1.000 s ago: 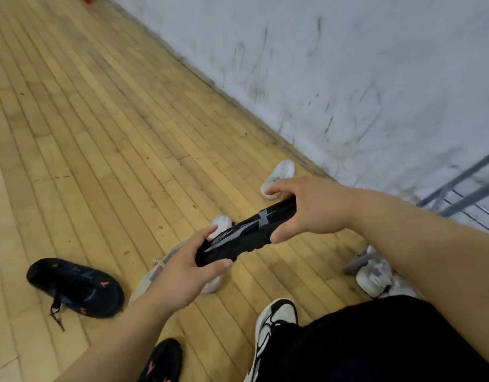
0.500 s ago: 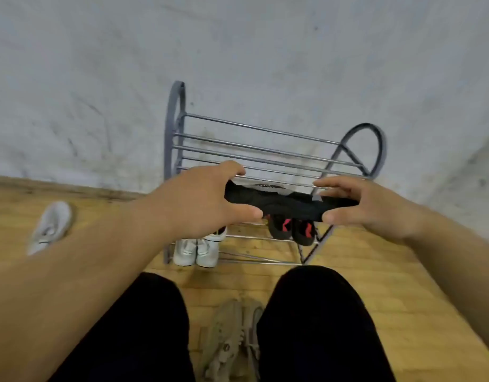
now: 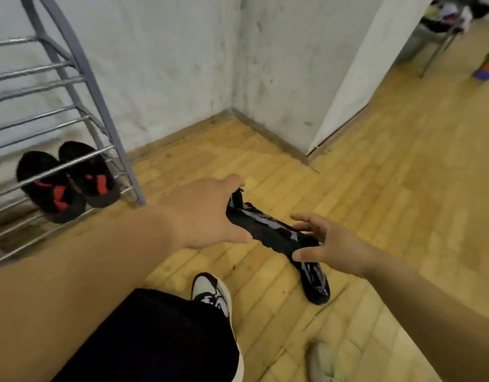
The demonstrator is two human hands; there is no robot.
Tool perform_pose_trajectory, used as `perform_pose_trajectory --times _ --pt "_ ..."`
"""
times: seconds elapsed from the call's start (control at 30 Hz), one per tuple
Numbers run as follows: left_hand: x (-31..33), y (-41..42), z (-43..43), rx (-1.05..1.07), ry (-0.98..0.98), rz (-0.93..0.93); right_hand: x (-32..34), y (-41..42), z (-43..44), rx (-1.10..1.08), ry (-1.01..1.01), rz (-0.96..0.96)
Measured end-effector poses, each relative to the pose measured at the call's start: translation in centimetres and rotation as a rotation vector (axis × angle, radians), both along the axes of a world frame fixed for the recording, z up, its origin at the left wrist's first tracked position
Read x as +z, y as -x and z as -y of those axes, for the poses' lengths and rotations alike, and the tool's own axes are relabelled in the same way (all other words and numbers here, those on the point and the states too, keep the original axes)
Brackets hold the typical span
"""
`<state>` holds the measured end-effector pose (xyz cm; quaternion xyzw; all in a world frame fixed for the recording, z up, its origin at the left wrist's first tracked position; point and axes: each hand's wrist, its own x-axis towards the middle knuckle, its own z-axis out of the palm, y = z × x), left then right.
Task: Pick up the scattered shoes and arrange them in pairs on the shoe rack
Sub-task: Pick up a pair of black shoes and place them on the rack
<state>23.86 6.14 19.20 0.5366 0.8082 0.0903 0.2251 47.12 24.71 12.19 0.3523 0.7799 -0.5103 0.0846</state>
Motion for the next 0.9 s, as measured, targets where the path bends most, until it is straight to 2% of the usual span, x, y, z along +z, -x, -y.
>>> perform_pose_trajectory --times 0.1,0.2,0.27,0.4,0.5,0.6,0.77,0.83,0.9 --pt "-4.2 -0.6 -3.0 -0.047 0.073 0.009 -5.7 -3.1 -2.7 -0.098 0.008 0.086" --pt "-5.6 0.5 -5.3 -0.094 0.137 -0.109 -12.0 -5.4 -4.3 -0.249 -0.021 0.241" --pt "-6.3 1.5 -6.2 -0.051 0.159 -0.161 -16.0 -6.2 -4.8 -0.316 -0.074 0.345" --pt "-7.7 2.7 -6.9 0.046 0.143 -0.132 -22.4 -6.5 -5.5 -0.351 -0.117 0.479" --pt "-8.3 3.3 -7.0 0.109 0.093 -0.121 -25.7 -6.4 -5.9 -0.401 -0.093 0.536" --pt "-8.8 3.6 -7.2 0.150 0.083 -0.122 -27.9 -6.2 -5.4 -0.386 -0.214 0.603" --pt "-8.1 4.3 -7.2 0.266 0.028 -0.072 -26.7 -4.2 -3.9 -0.494 -0.205 0.511" --pt "-7.4 4.7 -6.9 0.304 -0.034 -0.053 -24.4 -2.2 -3.1 -0.629 -0.065 0.351" --pt "-6.2 4.9 -6.4 0.348 -0.110 -0.042 -21.7 0.2 -2.2 -0.835 0.191 0.150"
